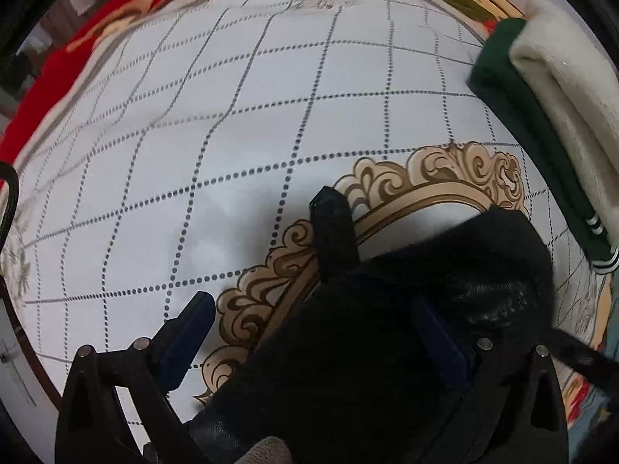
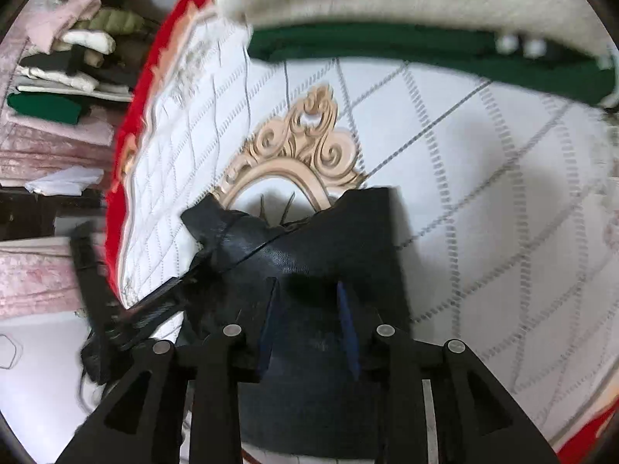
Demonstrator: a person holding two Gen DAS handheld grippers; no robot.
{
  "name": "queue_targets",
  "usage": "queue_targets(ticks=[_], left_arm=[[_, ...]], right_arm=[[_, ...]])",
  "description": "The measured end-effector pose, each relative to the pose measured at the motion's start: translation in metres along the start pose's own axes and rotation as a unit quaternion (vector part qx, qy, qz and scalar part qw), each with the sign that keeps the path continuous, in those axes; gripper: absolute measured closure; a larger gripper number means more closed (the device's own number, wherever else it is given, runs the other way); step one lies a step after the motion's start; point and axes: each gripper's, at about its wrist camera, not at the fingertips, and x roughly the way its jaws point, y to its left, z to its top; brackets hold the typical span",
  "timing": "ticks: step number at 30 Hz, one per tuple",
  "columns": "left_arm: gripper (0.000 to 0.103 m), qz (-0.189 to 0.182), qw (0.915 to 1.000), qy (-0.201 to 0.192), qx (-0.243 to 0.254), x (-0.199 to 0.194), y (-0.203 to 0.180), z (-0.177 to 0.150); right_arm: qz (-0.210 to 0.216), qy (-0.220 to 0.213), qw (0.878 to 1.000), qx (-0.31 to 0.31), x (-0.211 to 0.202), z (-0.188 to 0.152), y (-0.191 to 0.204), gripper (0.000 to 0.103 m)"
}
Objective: Fold large clothes
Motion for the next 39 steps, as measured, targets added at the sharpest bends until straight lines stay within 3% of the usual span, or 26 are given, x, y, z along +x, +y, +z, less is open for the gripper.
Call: queue_targets(ticks=[2, 5, 7, 9, 11, 12, 13, 17, 18, 20, 23, 24, 25, 27, 30, 34, 37, 39], left_arm=[[0.0, -0.016, 0.9997, 0.012, -0.012, 0.009, 0.007, 0.001], [0.0, -0.027, 0.9994, 0.013, -0.016, 0.017, 0.013, 0.006], [0.0, -0.023, 0.9997, 0.008, -0.002, 0.013, 0.011, 0.008], [0.0, -0.03, 0.9995, 0.006, -0.006, -0.001, 0.013, 0.005], [0.0, -0.034, 0.9992, -0.011, -0.014, -0.021, 0.017, 0.001], [0.0, -0.04, 0.9987, -0.025, -0.02, -0.035, 0.021, -0.006], [0.0, -0.042, 0.9981, -0.036, -0.028, -0.048, 0.026, -0.014], [0.0, -0.048, 0.9953, -0.053, -0.066, -0.075, 0.048, -0.058], [0.0, -0.049, 0.9948, -0.052, -0.072, -0.076, 0.048, -0.064], [0.0, -0.046, 0.9936, -0.046, -0.092, -0.072, 0.05, -0.082], [0.0, -0.036, 0.9934, -0.033, -0.104, -0.062, 0.043, -0.098], [0.0, -0.034, 0.9933, -0.033, -0.105, -0.063, 0.045, -0.101], [0.0, -0.025, 0.9935, -0.036, -0.105, -0.064, 0.044, -0.106], [0.0, -0.013, 0.9935, -0.049, -0.102, -0.071, 0.04, -0.115], [0.0, -0.005, 0.9902, -0.07, -0.121, -0.091, 0.043, -0.137], [0.0, 0.004, 0.9818, -0.076, -0.174, -0.101, 0.055, -0.173], [0.0, -0.004, 0.9722, -0.061, -0.226, -0.086, 0.071, -0.197], [0.0, -0.028, 0.9644, -0.048, -0.259, -0.071, 0.086, -0.203]], right_arm=[[-0.037, 0.004, 0.999, -0.012, 0.025, 0.009, 0.02, 0.07], [-0.053, 0.015, 0.998, -0.006, 0.047, 0.015, 0.024, 0.069], [-0.048, 0.027, 0.998, -0.012, 0.042, 0.017, 0.024, 0.069], [-0.006, 0.039, 0.999, -0.012, 0.026, 0.019, 0.017, 0.065], [0.059, 0.035, 0.998, -0.003, 0.009, 0.016, 0.006, 0.044], [0.086, 0.029, 0.996, 0.015, -0.004, 0.008, -0.01, 0.017], [0.088, 0.025, 0.995, 0.026, -0.009, 0.001, -0.023, 0.004], [0.144, 0.093, 0.982, 0.073, 0.031, -0.029, -0.075, 0.004], [0.197, 0.108, 0.97, 0.094, 0.053, -0.039, -0.089, 0.004], [0.243, 0.083, 0.962, 0.092, 0.061, -0.043, -0.091, 0.004], [0.273, 0.081, 0.956, 0.07, 0.066, -0.043, -0.075, 0.009], [0.259, 0.084, 0.961, 0.058, 0.068, -0.043, -0.066, 0.014], [0.246, 0.086, 0.964, 0.047, 0.068, -0.044, -0.06, 0.028], [0.271, 0.087, 0.957, 0.055, 0.064, -0.046, -0.055, 0.045], [0.279, 0.067, 0.956, 0.061, 0.047, -0.06, -0.042, 0.052], [0.26, 0.061, 0.962, 0.063, 0.033, -0.089, -0.04, 0.05], [0.241, 0.072, 0.963, 0.098, 0.038, -0.109, -0.063, 0.031], [0.238, 0.064, 0.961, 0.123, 0.046, -0.115, -0.081, 0.026]])
